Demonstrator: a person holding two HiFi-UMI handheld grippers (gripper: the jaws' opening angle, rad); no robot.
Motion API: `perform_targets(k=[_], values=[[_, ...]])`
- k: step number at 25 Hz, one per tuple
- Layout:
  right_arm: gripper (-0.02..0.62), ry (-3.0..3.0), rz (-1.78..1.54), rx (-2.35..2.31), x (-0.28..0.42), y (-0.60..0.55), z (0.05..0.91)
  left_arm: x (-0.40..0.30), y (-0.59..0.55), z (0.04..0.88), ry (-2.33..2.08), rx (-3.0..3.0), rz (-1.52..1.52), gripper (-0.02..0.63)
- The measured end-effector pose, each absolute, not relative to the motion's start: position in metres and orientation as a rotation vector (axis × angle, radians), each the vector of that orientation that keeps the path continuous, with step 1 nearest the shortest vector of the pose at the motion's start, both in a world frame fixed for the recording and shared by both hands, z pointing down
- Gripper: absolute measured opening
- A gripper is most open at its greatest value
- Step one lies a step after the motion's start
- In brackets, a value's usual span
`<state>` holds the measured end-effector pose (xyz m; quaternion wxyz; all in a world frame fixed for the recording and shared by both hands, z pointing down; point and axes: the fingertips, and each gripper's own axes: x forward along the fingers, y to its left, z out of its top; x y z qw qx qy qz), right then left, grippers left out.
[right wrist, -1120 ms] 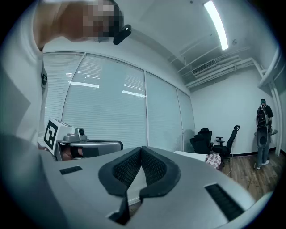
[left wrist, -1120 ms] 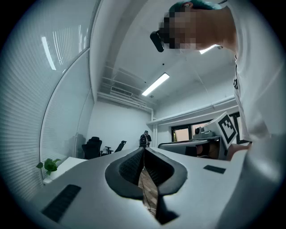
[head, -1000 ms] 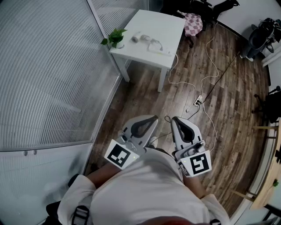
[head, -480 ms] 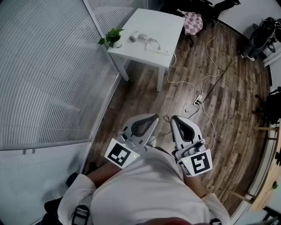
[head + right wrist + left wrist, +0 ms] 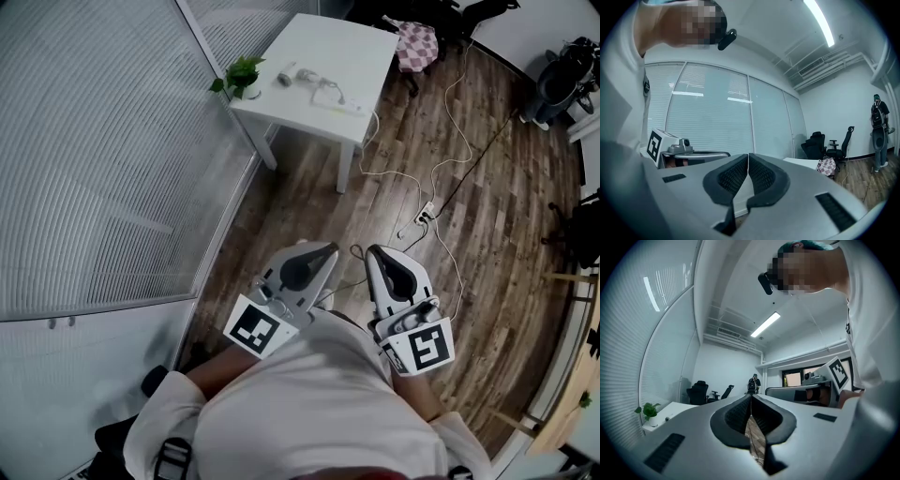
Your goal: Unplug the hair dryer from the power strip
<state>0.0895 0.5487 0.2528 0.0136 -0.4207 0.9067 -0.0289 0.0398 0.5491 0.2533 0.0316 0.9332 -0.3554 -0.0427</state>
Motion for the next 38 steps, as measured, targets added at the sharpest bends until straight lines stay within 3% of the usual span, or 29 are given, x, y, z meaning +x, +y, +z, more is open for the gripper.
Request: perform_targets(k=[38], values=[[0.034,2.799,-0.105,-1.467,0.009,0.323,0.257,-0.039,0.317,0.259,-0.936,2.891,-0.142,0.032]])
